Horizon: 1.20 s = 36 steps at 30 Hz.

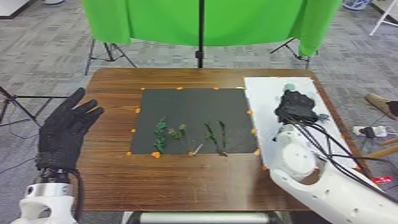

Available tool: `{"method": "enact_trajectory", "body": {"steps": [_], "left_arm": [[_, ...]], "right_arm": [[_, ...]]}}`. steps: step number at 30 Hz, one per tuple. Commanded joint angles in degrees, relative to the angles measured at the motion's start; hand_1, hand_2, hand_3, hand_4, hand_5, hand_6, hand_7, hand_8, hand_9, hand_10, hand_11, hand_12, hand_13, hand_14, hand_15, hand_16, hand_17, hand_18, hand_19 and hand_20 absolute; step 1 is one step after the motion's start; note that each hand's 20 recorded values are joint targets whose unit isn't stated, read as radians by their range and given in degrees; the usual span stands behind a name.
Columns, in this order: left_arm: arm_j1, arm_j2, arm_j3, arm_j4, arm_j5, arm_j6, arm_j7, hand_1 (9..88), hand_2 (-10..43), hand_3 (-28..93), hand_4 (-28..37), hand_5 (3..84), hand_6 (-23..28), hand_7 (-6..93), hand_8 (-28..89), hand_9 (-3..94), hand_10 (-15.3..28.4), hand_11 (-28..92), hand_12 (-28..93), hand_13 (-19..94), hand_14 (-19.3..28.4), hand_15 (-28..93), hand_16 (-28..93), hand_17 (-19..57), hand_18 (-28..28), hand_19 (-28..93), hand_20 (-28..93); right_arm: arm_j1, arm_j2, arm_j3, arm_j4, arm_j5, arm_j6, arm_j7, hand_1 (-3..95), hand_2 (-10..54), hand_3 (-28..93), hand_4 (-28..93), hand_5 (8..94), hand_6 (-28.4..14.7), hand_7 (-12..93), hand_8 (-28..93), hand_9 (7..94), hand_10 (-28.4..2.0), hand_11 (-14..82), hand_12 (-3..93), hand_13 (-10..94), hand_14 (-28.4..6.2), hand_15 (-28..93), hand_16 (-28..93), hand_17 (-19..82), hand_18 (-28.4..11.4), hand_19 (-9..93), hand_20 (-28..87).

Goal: Arrange flowers

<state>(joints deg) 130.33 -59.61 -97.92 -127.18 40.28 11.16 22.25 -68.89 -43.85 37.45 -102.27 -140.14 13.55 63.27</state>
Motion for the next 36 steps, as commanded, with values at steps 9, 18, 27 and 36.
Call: {"method": "enact_trajectory", "body": {"steps": [9,18,27,36], "left_arm": [[-2.3,1.40,-0.84,0.29,0.00,0.23,-1.08,26.0,9.7,73,-21.4,35.1,8.6,11.7,-9,33.1,19.5,25,12,23,24.4,47,-6,-11.2,20.0,42,18],[-6.1,7.54,-0.53,0.13,-0.87,2.71,1.47,25.9,9.8,73,-21.5,35.0,8.6,11.7,-9,33.0,19.4,25,12,23,24.4,47,-6,-11.2,20.0,42,19],[-7.7,7.22,0.04,0.59,-0.35,2.30,0.87,26.0,9.8,73,-21.5,35.0,8.6,11.7,-9,33.0,19.4,25,12,23,24.3,47,-6,-11.2,19.9,42,19],[-7.8,6.57,0.86,0.67,-0.59,2.07,0.90,25.9,9.8,73,-21.5,35.1,8.6,11.8,-9,33.1,19.5,25,12,23,24.4,47,-6,-11.2,19.9,42,19]], "right_arm": [[5.5,-24.6,-7.1,-1.4,-0.5,-8.5,-31.3,60.5,-9.5,71,-28,88.9,-2.9,17,8,93.7,-8.5,16.5,33.4,84,-5.8,62,20,42,-24.5,93,48],[11.9,-35.5,-14.3,9.2,-3.3,-8.2,-38.9,59.1,-9.5,71,-28,88.0,-2.3,18,7,93.1,-8.2,16.3,34.2,82,-5.8,64,20,41,-23.8,93,49],[13.9,-34.0,-19.1,12.0,-4.7,-8.4,-36.8,58.5,-9.5,69,-28,86.3,-0.1,19,4,91.8,-6.7,17.5,34.4,80,-5.1,66,20,40,-21.3,93,51],[10.7,-35.5,-14.9,11.5,-6.4,-14.4,-39.3,56.7,-9.5,66,-28,83.9,0.9,16,1,90.1,-6.6,22.5,32.4,79,-5.5,68,19,39,-21.5,93,52]]}}
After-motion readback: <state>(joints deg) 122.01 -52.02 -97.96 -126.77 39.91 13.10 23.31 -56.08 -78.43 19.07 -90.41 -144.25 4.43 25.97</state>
